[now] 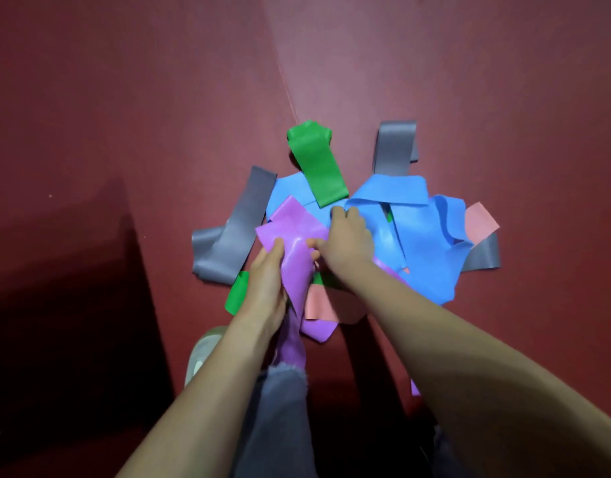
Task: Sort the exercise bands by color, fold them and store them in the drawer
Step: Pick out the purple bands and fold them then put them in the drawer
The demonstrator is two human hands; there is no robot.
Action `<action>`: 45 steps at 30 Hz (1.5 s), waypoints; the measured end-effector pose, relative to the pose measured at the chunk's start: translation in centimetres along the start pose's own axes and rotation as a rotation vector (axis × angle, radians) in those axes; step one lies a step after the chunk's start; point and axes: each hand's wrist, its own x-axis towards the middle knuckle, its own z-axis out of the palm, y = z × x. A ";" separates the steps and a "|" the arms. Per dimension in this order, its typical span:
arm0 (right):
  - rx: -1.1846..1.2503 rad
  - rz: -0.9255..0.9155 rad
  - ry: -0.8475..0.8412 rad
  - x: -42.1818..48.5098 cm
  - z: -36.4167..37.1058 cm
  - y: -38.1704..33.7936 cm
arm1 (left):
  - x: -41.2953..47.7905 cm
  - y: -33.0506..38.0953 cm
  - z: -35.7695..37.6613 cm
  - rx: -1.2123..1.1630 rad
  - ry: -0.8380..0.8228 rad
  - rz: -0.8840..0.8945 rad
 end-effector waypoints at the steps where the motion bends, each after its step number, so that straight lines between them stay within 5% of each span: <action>1: -0.023 -0.003 -0.004 0.2 -0.1 0.1 | -0.1 -0.1 0.1 0.009 -0.022 -0.003; 12: 0.004 0.026 -0.124 0.0 -1.0 0.1 | -0.5 2.4 0.8 -0.053 -0.283 -0.016; 18: 0.668 -0.024 0.239 -2.6 -3.4 1.7 | -0.8 1.6 1.3 -0.079 -0.253 -0.024; 23: 1.204 0.024 0.030 -6.8 -7.4 2.6 | -1.5 1.5 2.7 -0.089 -0.259 -0.026; 29: 1.185 -0.008 -0.144 -8.2 -5.9 2.2 | -2.8 1.3 5.0 -0.096 -0.312 -0.111; 35: 1.157 -0.063 -0.076 -7.8 -4.9 2.7 | -3.1 2.2 6.2 -0.095 -0.353 -0.111; 41: 1.191 0.081 0.117 -7.8 -3.8 3.0 | -3.7 1.2 6.7 0.051 -0.317 0.040; 45: 0.921 -0.043 0.084 -7.7 -3.4 3.7 | -3.9 3.1 7.1 -0.005 -0.358 0.085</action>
